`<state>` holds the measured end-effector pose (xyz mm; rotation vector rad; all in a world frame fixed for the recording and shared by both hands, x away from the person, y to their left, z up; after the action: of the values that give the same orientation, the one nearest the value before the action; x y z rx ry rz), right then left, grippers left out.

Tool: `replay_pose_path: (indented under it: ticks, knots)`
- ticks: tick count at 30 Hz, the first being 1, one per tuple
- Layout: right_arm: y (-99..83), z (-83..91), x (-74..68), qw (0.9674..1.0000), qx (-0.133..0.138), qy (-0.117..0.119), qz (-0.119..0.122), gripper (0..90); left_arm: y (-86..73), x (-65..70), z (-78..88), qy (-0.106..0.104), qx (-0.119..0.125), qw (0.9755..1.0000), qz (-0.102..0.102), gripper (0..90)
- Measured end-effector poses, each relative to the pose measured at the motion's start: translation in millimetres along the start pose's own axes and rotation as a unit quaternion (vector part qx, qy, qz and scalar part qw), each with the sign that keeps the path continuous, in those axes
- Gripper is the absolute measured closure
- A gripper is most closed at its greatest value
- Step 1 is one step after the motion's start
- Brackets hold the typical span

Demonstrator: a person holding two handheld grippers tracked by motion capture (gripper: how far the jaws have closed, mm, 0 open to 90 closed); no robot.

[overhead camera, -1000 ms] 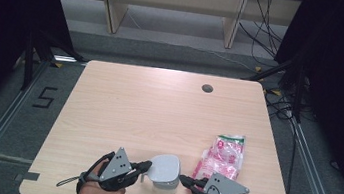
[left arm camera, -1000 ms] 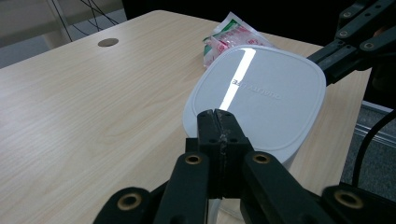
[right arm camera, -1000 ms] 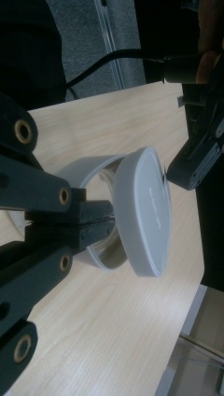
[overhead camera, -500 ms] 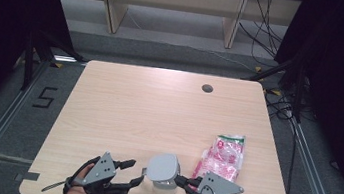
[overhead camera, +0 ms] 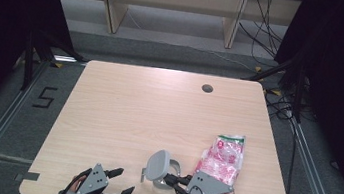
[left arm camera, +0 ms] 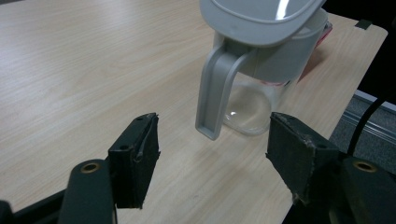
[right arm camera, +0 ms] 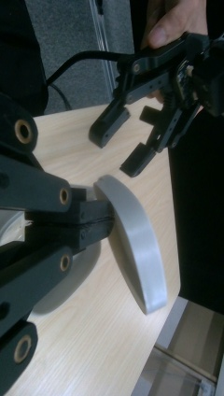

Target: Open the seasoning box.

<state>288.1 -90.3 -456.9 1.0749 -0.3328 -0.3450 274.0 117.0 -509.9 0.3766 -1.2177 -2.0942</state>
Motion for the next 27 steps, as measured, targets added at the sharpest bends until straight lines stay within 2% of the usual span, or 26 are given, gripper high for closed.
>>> replay_pose_path:
  ticks: [1,2,3,6,7,12,15,16,17,18,19,21,22,23,24,25,27]
  knots:
    - [1.7,-2.5,-2.3,1.0000,0.004,0.008,-0.002,90.0,-1.5,-0.8,1.6,0.005,-0.007,0.9999,-0.008,33.1]
    - [2.4,-3.0,-3.4,0.9999,-0.003,0.010,0.002,90.0,-1.8,-0.6,1.0,0.006,-0.002,0.9999,-0.009,33.0]
    - [4.7,-5.9,-4.9,1.0000,0.004,0.007,0.003,90.0,-2.6,-0.5,2.4,0.011,-0.006,0.9998,-0.012,32.7]
    - [7.6,-9.6,-9.3,0.9998,-0.003,0.018,0.010,90.0,-3.5,0.5,2.5,0.008,-0.003,0.9999,-0.010,32.4]
    - [8.8,-11.3,-10.4,0.9997,0.003,0.021,0.012,90.0,-3.5,0.5,2.5,0.008,-0.003,0.9999,-0.010,32.4]
    - [6.2,-7.2,-6.1,0.9999,-0.002,0.014,0.006,90.0,-6.3,2.1,2.4,0.008,-0.004,0.9999,-0.010,32.0]
    - [1.7,0.0,2.8,1.0000,-0.001,0.006,-0.001,88.0,-6.2,2.5,2.7,0.008,-0.003,0.9999,-0.012,31.9]
    - [0.1,3.5,9.3,0.9999,0.003,-0.007,0.010,86.7,-6.2,2.8,3.2,0.008,-0.003,0.9999,-0.013,31.8]
    - [-3.1,8.0,12.6,0.9999,0.001,-0.010,-0.010,85.7,-5.8,3.1,3.0,0.008,0.000,0.9999,-0.012,31.8]
    - [-5.8,11.8,19.0,0.9998,0.005,-0.017,-0.010,83.9,-5.8,2.8,3.2,0.008,0.000,0.9999,-0.015,31.7]
    - [-8.8,16.4,24.1,0.9995,0.006,-0.022,-0.023,82.4,-5.6,2.6,3.0,0.009,0.001,0.9999,-0.014,31.6]
    - [-15.3,26.4,36.7,0.9988,0.005,-0.038,-0.030,78.2,-5.8,2.0,2.8,0.008,0.002,0.9999,-0.014,31.4]
    - [-18.0,30.9,43.1,0.9978,0.008,-0.052,-0.039,75.1,-5.3,0.0,3.2,0.009,0.001,0.9995,-0.030,31.3]
    - [-20.8,34.5,49.0,0.9972,0.012,-0.056,-0.048,71.0,-5.8,1.5,2.7,0.010,0.003,0.9999,-0.013,31.2]
    - [-24.2,39.2,56.7,0.9963,0.007,-0.071,-0.047,67.9,-5.7,1.9,2.3,0.009,0.006,0.9999,-0.009,31.1]
    - [-28.4,42.5,61.0,0.9955,0.000,-0.071,-0.062,65.7,-5.7,2.0,2.3,0.009,0.006,0.9999,-0.009,31.0]
    - [-35.4,50.7,73.3,0.9923,0.000,-0.099,-0.073,59.0,-5.7,1.9,2.3,0.009,0.006,0.9999,-0.010,30.9]
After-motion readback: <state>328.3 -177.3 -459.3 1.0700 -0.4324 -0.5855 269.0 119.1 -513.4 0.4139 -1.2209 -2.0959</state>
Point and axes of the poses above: each handheld gripper's, and its own axes: z roughly backward along the jaws, y roughly out of its top, x roughly to its right, the point moved 6 cm from there along -z, roughly forward along the jaws, and after that the axes turned 5 degrees about -x, right-handed, at the moved point
